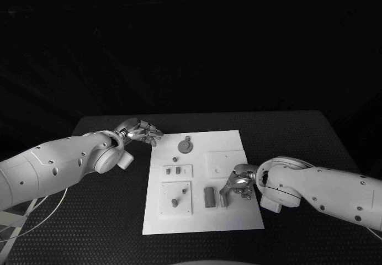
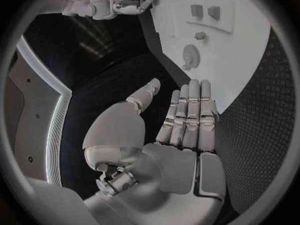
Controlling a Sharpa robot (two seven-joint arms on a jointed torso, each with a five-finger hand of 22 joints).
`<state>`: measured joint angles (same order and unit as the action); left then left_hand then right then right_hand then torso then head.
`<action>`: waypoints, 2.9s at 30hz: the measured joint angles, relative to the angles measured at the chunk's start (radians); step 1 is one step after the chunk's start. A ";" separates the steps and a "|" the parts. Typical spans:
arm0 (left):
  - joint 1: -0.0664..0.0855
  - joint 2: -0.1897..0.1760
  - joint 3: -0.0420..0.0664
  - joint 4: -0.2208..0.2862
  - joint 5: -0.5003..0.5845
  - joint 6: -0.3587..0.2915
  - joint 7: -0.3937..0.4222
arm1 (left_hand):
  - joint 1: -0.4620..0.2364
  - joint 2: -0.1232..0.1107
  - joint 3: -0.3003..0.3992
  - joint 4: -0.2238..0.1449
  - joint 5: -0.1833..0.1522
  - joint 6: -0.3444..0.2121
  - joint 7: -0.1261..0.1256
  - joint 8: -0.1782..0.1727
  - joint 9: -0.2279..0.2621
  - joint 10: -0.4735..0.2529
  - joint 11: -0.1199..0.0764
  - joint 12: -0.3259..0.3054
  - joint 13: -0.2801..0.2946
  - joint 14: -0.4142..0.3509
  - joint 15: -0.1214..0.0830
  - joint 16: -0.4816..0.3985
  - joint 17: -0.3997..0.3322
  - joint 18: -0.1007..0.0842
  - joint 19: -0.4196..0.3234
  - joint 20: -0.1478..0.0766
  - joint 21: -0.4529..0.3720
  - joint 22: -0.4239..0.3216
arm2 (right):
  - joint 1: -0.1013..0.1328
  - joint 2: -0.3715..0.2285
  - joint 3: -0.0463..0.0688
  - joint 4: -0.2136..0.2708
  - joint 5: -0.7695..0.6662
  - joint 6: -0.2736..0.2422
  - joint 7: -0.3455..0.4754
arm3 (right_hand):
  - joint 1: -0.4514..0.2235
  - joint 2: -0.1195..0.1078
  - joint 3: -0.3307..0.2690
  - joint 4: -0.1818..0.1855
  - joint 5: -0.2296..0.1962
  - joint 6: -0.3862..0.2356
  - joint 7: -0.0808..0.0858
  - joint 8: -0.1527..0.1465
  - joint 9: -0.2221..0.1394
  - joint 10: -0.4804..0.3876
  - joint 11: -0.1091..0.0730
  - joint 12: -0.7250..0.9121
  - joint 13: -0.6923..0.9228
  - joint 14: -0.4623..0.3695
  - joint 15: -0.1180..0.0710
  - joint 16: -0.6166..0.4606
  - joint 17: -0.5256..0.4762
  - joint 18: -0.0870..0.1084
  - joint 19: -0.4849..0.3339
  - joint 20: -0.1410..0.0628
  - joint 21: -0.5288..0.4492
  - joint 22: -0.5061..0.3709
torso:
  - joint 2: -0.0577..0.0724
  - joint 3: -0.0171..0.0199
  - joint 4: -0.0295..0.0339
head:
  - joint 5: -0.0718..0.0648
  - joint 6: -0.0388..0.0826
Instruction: Assemble the parts on the task board
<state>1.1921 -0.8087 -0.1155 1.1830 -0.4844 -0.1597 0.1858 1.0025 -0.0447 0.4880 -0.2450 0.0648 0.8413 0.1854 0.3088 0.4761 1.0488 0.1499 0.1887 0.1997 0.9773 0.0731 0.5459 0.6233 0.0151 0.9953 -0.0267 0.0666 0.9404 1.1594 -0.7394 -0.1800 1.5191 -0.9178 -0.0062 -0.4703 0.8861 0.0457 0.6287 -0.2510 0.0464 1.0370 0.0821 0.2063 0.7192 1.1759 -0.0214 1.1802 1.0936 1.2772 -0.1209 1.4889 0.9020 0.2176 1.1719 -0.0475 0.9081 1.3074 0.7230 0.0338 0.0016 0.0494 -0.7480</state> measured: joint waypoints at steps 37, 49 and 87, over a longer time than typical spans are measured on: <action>0.000 0.000 0.000 0.000 0.000 0.001 -0.001 | 0.000 0.000 0.000 0.000 0.000 0.000 0.000 0.000 0.000 0.000 0.000 0.000 0.000 0.000 0.000 0.000 0.001 0.000 0.000 0.000 0.000 -0.001 | -0.003 0.002 -0.001 -0.003 -0.006 -0.002 0.002 | -0.128 -0.163 0.052 0.053 0.004 0.003 0.002 -0.006 -0.010 0.000 0.000 0.000 -0.011 -0.003 0.000 -0.008 -0.021 0.000 0.020 -0.002 -0.008 0.000 | 0.000 0.0002 -0.0005 | 0.004 -0.001; 0.000 0.000 0.000 0.000 0.000 0.001 -0.001 | 0.000 0.000 0.000 0.000 0.000 0.000 0.000 0.000 0.000 0.000 0.000 0.000 -0.001 0.000 0.000 -0.004 0.001 0.000 0.000 0.000 0.000 -0.001 | -0.004 -0.011 -0.001 0.010 -0.016 -0.002 0.015 | -0.125 -0.183 0.057 0.064 0.004 0.003 0.002 -0.012 -0.012 -0.002 0.002 0.000 -0.012 -0.004 0.000 -0.008 -0.018 0.000 0.024 -0.005 -0.012 0.000 | 0.000 0.0006 -0.0004 | 0.004 -0.001; 0.000 -0.003 0.000 -0.001 0.000 0.003 -0.001 | 0.000 0.000 0.000 0.000 0.000 0.000 0.000 0.004 0.000 0.000 0.000 0.004 0.000 0.000 0.000 -0.004 0.003 0.000 0.000 0.000 0.000 0.000 | -0.012 -0.054 -0.001 0.081 -0.186 0.113 0.057 | -0.026 -0.250 0.072 0.054 0.004 0.038 -0.005 0.011 0.008 0.011 -0.011 0.000 -0.016 0.012 -0.011 -0.008 0.001 0.000 0.038 -0.009 -0.012 0.000 | 0.000 0.0003 -0.0002 | 0.005 0.000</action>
<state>1.1919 -0.8112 -0.1155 1.1822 -0.4843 -0.1564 0.1849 1.0025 -0.0447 0.4880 -0.2449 0.0648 0.8413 0.1854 0.3128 0.4756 1.0488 0.1498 0.1926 0.1992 0.9773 0.0731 0.5420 0.6264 0.0151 0.9953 -0.0267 0.0666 0.9399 1.1473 -0.7936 -0.1812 1.6006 -1.1033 0.1069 -0.4134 0.8601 -0.2039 0.7010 -0.1971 0.0503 1.0748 0.0768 0.2178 0.7273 1.1868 -0.0323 1.1803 1.0773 1.2888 -0.1320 1.4812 0.9028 0.2177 1.2098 -0.0570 0.8964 1.3073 0.7229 0.0341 0.0014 0.0541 -0.7475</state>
